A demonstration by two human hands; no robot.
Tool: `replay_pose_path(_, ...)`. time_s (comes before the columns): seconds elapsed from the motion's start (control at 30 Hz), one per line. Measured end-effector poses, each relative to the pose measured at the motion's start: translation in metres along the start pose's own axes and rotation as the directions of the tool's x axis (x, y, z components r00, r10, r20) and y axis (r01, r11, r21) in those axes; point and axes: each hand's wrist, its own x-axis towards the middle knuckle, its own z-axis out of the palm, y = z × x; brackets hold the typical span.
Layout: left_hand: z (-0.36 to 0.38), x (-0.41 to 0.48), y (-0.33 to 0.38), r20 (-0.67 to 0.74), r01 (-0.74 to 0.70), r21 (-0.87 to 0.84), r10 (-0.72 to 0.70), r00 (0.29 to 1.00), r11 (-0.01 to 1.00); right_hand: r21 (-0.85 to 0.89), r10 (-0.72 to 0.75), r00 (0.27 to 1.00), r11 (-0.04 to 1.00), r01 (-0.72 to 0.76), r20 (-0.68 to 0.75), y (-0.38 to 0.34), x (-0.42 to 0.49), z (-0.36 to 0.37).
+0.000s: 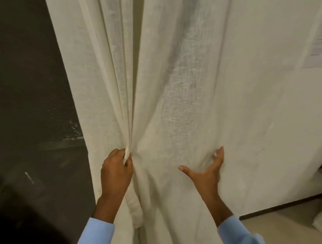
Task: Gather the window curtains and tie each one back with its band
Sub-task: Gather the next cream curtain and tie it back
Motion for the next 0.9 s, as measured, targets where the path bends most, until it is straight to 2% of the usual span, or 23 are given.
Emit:
replay_pose_path(0.1,0.004,-0.008,0.007,-0.012,0.035,0.013,-0.035,0.999,0.999,-0.001,-0.038,0.995,0.999,0.038,0.094,-0.009,0.007,0.014)
replay_pose_path(0.37,0.002,-0.016,0.021,-0.052,0.08,0.082,-0.076,0.996,0.993,0.021,-0.046,0.98,0.999,0.043,0.193,-0.025,0.033,0.04)
replay_pose_path(0.6,-0.002,-0.025,0.026,-0.092,0.103,0.114,-0.093,0.991,0.988,0.087,-0.047,0.988,0.996,0.034,0.147,-0.016,0.045,0.044)
replay_pose_path(0.9,0.002,-0.027,0.025,-0.122,0.169,0.114,-0.155,0.98,0.979,0.077,-0.015,0.961,0.997,-0.007,0.276,-0.018,0.06,0.05)
